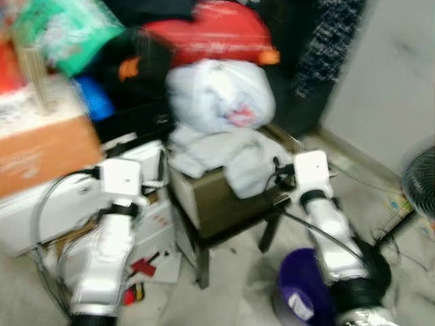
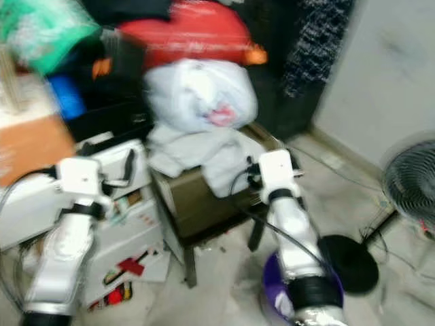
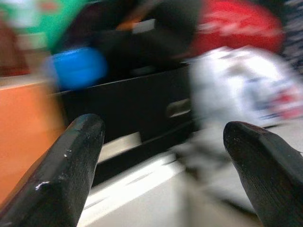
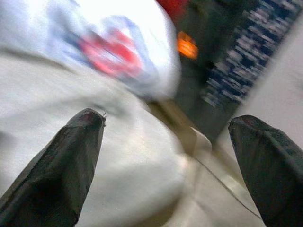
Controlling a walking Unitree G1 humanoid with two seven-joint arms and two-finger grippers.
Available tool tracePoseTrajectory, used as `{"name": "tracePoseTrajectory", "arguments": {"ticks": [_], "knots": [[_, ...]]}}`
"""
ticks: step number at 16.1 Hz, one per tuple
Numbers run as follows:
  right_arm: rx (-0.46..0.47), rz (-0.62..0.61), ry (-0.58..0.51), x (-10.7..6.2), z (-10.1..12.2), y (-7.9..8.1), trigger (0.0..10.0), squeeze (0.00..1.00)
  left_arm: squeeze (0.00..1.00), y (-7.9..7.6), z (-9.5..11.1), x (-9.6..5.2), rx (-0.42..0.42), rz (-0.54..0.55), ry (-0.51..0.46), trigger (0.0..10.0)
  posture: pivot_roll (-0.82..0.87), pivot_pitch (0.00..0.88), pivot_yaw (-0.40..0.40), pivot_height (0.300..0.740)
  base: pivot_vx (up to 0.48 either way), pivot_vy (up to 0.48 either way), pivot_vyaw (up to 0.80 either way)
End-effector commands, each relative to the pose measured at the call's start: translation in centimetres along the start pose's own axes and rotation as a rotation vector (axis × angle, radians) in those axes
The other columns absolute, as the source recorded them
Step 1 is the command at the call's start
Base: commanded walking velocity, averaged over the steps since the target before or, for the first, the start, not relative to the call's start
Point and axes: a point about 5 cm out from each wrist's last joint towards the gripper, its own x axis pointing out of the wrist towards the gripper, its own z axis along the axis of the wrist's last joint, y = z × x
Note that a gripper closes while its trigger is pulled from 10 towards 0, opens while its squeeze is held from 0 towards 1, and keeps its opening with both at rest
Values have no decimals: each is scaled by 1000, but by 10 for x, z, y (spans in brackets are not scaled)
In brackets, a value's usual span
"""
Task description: Clean up the room
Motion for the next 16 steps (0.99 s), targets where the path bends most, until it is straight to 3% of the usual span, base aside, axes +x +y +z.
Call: {"name": "tracePoseTrajectory", "arguments": {"ticks": [1, 5, 8, 10, 12, 16], "knots": [[-7, -10, -13, 0, 2, -3, 10000, 0, 0, -3, 0, 0, -1, -1, -11, 10000, -60, 0, -21, 740, 0, 0, 800], [-8, -27, -13, -18, -7, -18, 10000, 0, 0, 18, -15, -30, 69, 28, 50, 10000, -45, 0, -29, 740, 0, 0, 773], [-17, -27, 13, -59, -21, -31, 10000, 0, 0, 28, -21, -68, 95, 42, 117, 10000, -27, 0, -52, 740, 0, 0, 148], [-30, -18, 45, -74, -28, -35, 10000, 0, 0, 29, -19, -83, 102, 42, 138, 10000, -15, 0, -64, 740, 0, 0, 0], [-34, -5, 36, -67, -21, -31, 10000, 0, 0, 30, -16, -85, 106, 54, 144, 10000, -17, 0, -61, 740, 0, 0, 0], [-22, -27, 26, -63, -15, -26, 10000, 0, 0, 20, -11, -84, 97, 1, 141, 10000, -41, 0, -32, 740, 0, 0, 800]]}}
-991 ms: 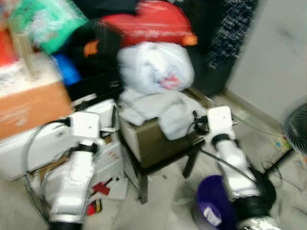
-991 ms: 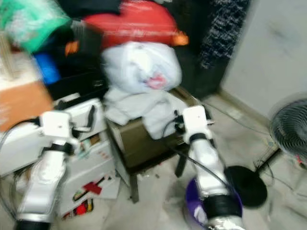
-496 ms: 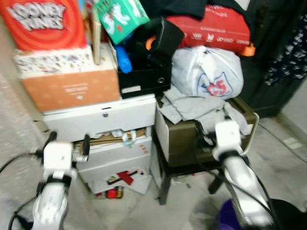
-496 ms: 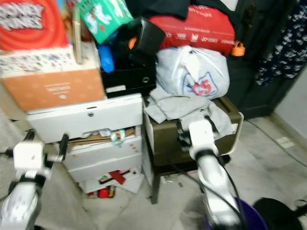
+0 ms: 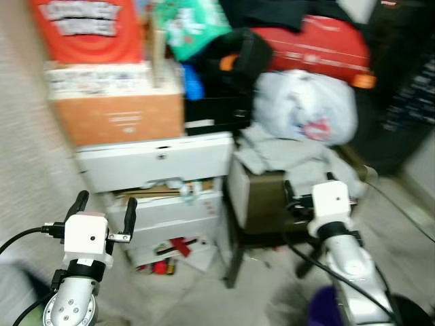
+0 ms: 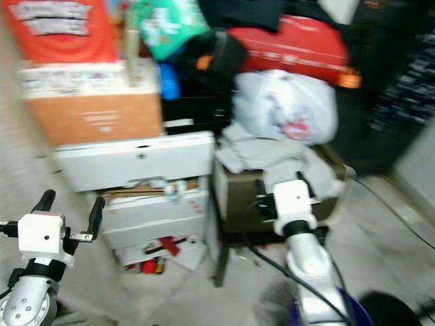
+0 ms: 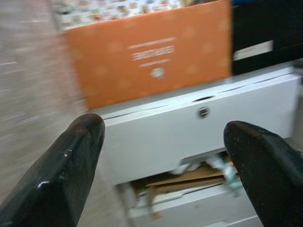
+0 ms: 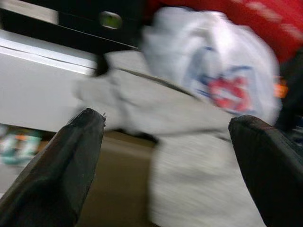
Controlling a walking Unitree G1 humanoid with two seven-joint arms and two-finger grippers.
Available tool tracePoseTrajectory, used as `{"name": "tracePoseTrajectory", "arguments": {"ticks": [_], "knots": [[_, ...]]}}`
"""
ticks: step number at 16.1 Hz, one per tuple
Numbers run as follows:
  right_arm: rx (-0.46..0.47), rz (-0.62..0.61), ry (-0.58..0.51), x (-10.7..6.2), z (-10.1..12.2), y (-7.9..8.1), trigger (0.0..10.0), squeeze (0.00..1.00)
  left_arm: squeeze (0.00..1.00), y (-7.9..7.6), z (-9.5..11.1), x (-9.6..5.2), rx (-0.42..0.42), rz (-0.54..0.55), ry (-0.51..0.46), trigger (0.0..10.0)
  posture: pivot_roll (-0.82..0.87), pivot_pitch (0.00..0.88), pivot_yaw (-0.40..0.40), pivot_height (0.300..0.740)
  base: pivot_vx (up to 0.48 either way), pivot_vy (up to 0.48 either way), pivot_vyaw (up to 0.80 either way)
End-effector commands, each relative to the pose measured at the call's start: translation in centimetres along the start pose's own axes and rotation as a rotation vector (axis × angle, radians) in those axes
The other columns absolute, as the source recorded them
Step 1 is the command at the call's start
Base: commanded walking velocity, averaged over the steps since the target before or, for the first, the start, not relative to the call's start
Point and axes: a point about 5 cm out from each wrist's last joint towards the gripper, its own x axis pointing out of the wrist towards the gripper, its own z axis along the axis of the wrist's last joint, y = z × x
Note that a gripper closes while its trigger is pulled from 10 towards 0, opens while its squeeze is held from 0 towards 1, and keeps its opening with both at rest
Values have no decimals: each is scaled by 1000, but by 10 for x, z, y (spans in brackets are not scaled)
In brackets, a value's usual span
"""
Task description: Clean up the room
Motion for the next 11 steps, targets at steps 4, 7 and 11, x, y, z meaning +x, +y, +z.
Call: {"name": "tracePoseTrajectory", "arguments": {"ticks": [4, 7, 11], "knots": [[-16, -70, 23, -5, -1, -11, 10000, 0, 0, -13, 11, 11, 10, -116, -31, 10000, -59, 0, -8, 740, 0, 0, 800], [-25, -76, 29, -6, 0, -11, 10000, 0, 0, -18, 16, 15, -3, -149, -40, 10000, -64, 7, -20, 740, 0, 0, 656], [-22, -78, 23, 0, 3, -12, 10000, 0, 0, -28, 16, 14, 4, -175, -29, 10000, -66, 16, -34, 740, 0, 0, 0]]}}
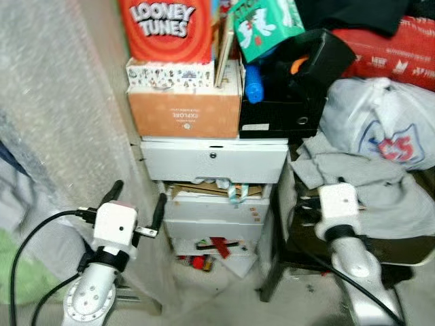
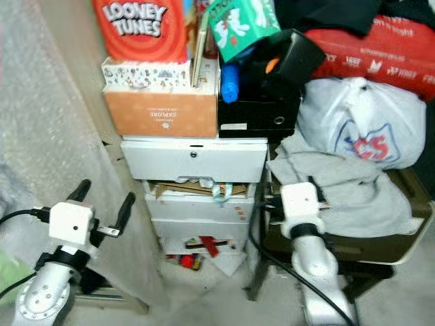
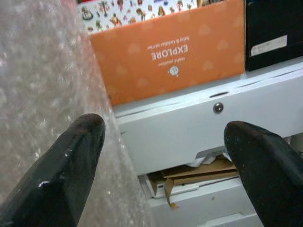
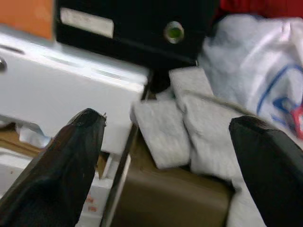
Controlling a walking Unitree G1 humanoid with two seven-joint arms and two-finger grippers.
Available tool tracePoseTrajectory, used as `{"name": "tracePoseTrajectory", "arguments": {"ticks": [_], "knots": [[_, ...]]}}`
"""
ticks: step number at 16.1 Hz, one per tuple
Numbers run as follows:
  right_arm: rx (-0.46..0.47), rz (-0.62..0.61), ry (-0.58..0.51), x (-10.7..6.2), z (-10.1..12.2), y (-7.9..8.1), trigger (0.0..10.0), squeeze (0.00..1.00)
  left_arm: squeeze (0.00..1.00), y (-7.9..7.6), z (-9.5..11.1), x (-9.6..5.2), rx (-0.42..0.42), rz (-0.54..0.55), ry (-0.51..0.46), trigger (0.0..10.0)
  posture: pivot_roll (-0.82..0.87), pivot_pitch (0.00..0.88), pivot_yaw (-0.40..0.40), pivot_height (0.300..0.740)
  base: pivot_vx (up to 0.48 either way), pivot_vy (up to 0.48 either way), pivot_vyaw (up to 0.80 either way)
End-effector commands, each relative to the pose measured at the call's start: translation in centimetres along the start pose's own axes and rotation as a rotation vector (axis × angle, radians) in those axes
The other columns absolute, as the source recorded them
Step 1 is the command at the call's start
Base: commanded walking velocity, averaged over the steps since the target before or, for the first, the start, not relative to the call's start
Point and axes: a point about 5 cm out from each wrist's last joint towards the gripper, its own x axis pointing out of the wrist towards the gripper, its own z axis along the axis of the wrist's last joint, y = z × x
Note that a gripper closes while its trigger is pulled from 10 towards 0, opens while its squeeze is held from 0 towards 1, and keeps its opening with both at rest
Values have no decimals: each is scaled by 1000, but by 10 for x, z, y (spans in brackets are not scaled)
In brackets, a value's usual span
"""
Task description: Clean up the room
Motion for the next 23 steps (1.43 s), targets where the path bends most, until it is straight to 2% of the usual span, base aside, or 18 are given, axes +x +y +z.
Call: {"name": "tracePoseTrajectory", "arguments": {"ticks": [1, 7, 19, 23], "knots": [[-3, -9, -3, 2, 3, -2, 10000, 0, 0, -1, 0, 0, 12, 3, 8, 10000, -69, 16, -34, 740, 0, 0, 0], [-8, -2, -2, 3, 4, 2, 10000, 0, 0, -4, 2, 9, 5, -15, 5, 10000, -76, 27, -31, 740, 0, 0, 0], [0, 4, -7, 14, 7, 3, 10000, 0, 0, -6, 0, 10, 5, -14, 12, 10000, -76, 28, -35, 740, 0, -331, 0], [-2, 10, -10, 17, 8, 5, 10000, 0, 0, -7, 0, 12, -6, -3, 7, 10000, -75, 19, -35, 740, 0, 0, 0]]}}
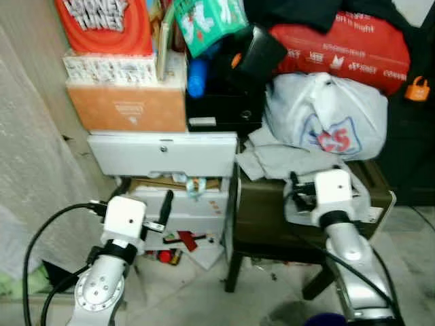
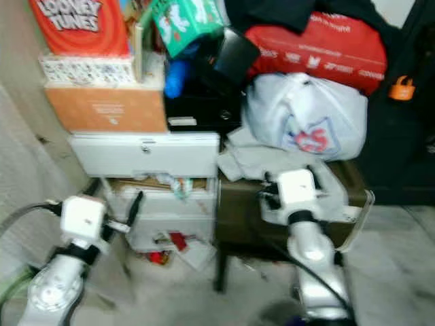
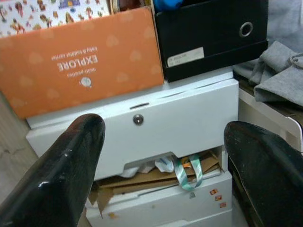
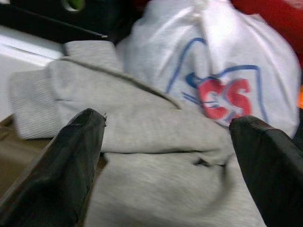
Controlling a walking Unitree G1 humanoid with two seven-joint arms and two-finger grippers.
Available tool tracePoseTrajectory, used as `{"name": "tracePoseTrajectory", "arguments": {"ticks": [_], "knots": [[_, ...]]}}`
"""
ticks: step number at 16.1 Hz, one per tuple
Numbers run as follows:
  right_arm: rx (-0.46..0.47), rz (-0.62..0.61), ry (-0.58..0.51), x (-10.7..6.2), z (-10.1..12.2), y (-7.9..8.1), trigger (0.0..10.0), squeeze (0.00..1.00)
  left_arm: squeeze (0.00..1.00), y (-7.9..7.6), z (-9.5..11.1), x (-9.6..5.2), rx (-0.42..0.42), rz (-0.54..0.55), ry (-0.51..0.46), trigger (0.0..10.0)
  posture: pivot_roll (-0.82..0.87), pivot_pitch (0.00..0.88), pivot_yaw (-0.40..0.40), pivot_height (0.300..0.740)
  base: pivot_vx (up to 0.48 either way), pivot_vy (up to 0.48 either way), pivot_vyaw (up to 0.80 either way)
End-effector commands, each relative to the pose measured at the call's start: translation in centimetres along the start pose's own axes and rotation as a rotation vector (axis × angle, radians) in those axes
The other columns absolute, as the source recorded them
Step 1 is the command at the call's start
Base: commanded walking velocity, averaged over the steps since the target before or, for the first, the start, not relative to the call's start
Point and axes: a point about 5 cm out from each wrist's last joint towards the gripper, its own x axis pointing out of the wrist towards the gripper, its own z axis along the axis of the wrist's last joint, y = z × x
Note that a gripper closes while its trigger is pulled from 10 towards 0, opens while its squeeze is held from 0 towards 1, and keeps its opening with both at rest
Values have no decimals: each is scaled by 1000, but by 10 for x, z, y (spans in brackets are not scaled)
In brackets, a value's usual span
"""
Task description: Clean up the room
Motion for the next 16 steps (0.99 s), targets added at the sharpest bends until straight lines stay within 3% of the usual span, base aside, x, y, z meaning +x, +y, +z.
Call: {"name": "tracePoseTrajectory", "arguments": {"ticks": [1, 16], "knots": [[-1, 0, -5, 3, 2, 1, 10000, 0, 0, 2, 0, 1, 7, 19, 0, 10000, -75, 13, -33, 740, 0, 0, 0], [-17, 1, -19, 12, 1, 4, 10000, 0, 0, 3, 0, 10, -24, 27, -18, 10000, -70, 0, -34, 740, 0, 0, 747]]}}
